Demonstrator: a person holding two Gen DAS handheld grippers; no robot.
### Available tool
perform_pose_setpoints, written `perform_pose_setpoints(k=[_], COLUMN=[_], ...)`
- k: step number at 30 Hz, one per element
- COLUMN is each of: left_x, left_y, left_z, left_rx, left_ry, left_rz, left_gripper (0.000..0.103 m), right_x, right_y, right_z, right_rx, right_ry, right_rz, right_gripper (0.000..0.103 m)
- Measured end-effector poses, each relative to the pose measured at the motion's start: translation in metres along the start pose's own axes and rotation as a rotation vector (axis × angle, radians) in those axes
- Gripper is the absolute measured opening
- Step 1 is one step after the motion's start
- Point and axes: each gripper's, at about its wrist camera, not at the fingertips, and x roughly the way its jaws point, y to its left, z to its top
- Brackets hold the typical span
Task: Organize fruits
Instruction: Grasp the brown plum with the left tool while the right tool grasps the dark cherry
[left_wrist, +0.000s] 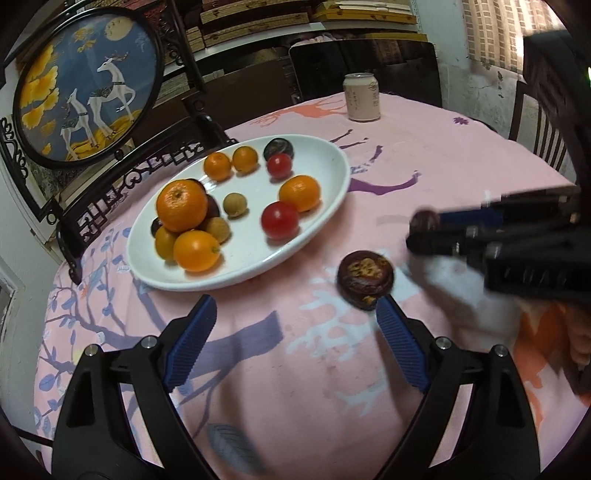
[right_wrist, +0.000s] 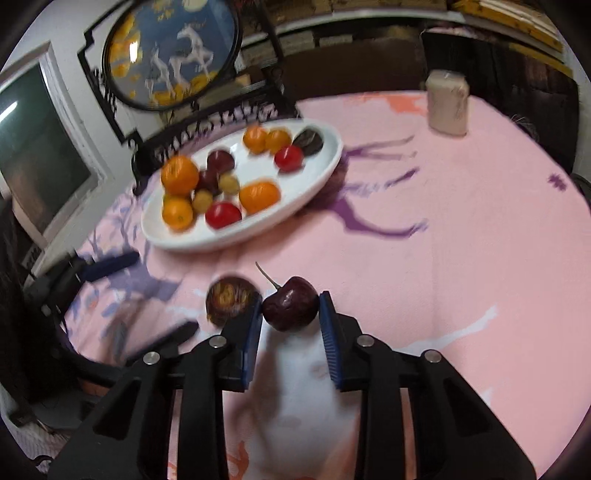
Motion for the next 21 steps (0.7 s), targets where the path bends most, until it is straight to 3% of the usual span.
perform_pose_setpoints(k=[7, 11, 15, 17, 21], left_x=[0.020, 0.037, 0.040, 0.039, 0.028], left_y=[-0.016, -0.017, -0.015, -0.016, -0.014], left_z=[0.014, 0.018, 0.018, 0.017, 0.009], left_rx=[-0.017, -0.044, -0.066, -0.065, -0.061], left_ry=[0.042, 0.097, 0.104, 0.100, 0.089], left_rz=[-0.057, -0.104, -0.140, -0.160, -0.150], left_gripper=[0.089, 0.062, 0.059, 0.041, 0.040], right_x=[-0.017, -0.019, -0.022, -0.022, -0.020], right_y=[-0.016, -0.018, -0.018, -0.017, -0.017], right_z=[0.010, 0.011, 0.011, 0.011, 0.010], right_rx=[0.057, 0.066, 0.066, 0.066, 0.067], right_ry=[-0.062, -0.068, -0.071, -0.071, -0.063], right_rz=[-0.021, -0.016, -0.010, -0.008, -0.009], right_gripper=[0.031, 0.031, 0.031, 0.031, 0.031])
